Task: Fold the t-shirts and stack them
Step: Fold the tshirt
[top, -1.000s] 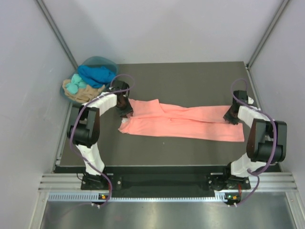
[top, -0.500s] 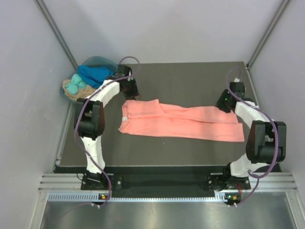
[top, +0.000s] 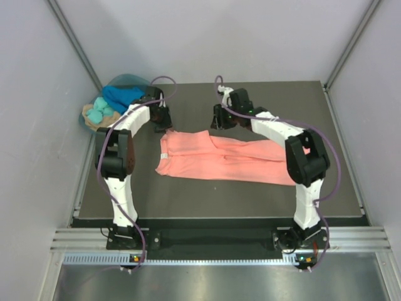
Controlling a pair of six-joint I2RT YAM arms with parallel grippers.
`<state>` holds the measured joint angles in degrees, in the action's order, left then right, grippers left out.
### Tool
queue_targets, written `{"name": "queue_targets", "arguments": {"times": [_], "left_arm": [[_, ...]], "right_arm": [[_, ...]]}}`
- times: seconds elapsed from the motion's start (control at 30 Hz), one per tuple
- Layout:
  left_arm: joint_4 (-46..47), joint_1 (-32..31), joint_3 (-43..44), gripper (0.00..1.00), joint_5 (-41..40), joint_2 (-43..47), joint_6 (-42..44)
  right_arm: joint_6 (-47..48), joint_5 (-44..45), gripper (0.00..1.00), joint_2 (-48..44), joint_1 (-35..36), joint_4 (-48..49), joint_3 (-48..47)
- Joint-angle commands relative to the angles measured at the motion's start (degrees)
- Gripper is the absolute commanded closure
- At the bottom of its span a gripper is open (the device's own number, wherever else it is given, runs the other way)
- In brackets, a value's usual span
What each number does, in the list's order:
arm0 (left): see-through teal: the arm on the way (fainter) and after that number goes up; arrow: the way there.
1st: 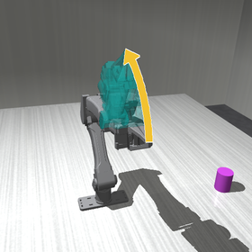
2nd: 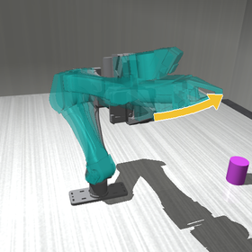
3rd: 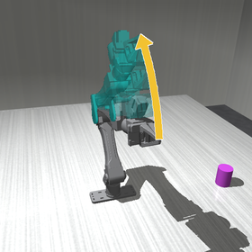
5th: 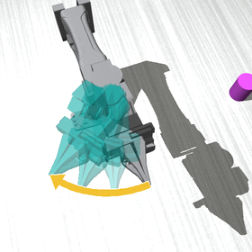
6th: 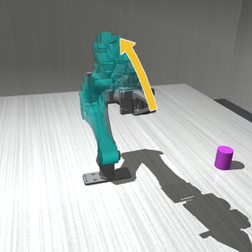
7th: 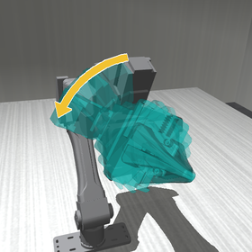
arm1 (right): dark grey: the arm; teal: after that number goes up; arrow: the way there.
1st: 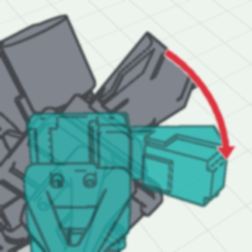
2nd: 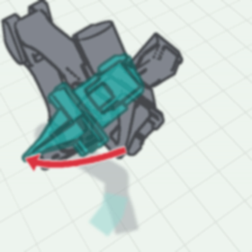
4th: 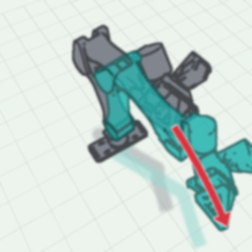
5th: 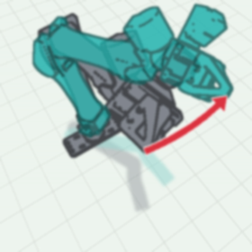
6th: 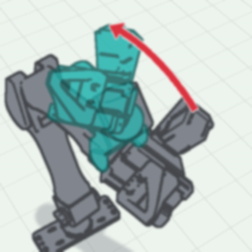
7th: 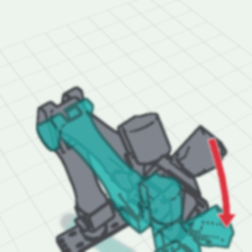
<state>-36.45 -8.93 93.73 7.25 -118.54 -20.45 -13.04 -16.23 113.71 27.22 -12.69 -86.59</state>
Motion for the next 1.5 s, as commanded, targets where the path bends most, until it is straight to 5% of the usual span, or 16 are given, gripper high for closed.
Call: {"name": "queue_targets", "arguments": {"times": [0.0, 0.27, 0.47, 0.67, 0.97, 1.07, 1.1, 1.47], "left_arm": [[1.37, -0.04, -0.48, 0.57, 1.28, 0.24, 2.60], [3.31, -0.04, -1.18, 0.64, 5.05, -0.29, 2.69], [2.43, -0.04, -0.31, 0.84, 4.97, -0.82, 1.99], [1.90, -0.12, -0.22, 1.00, 4.97, 0.94, 1.20], [-2.04, -0.12, 0.66, 1.00, 0.86, 3.93, -1.52], [-2.06, -0.04, -1.70, 0.86, 0.40, 5.50, -1.62], [-1.44, 0.05, -2.32, 0.73, 1.10, 5.86, -1.44], [-0.03, 1.98, -6.90, 0.64, 3.12, 9.64, -2.05]], "right_arm": [[3.81, -2.40, 0.55, 5.55, 1.95, -0.76, -7.43], [5.65, -7.06, 0.55, 14.69, 3.36, -2.69, -16.24], [5.39, -7.59, 0.57, 16.02, 3.98, -2.87, -18.00], [5.30, -7.41, 0.78, 13.39, 4.42, -0.94, -16.16], [5.83, -9.26, 0.93, 9.78, 5.47, 0.65, -13.87], [6.27, -9.17, 0.96, 9.16, 6.17, 0.74, -13.52], [6.53, -9.17, 0.98, 8.90, 6.35, 0.56, -13.26], [10.83, -18.22, 1.00, 4.59, 6.88, 1.09, -5.01]]}}
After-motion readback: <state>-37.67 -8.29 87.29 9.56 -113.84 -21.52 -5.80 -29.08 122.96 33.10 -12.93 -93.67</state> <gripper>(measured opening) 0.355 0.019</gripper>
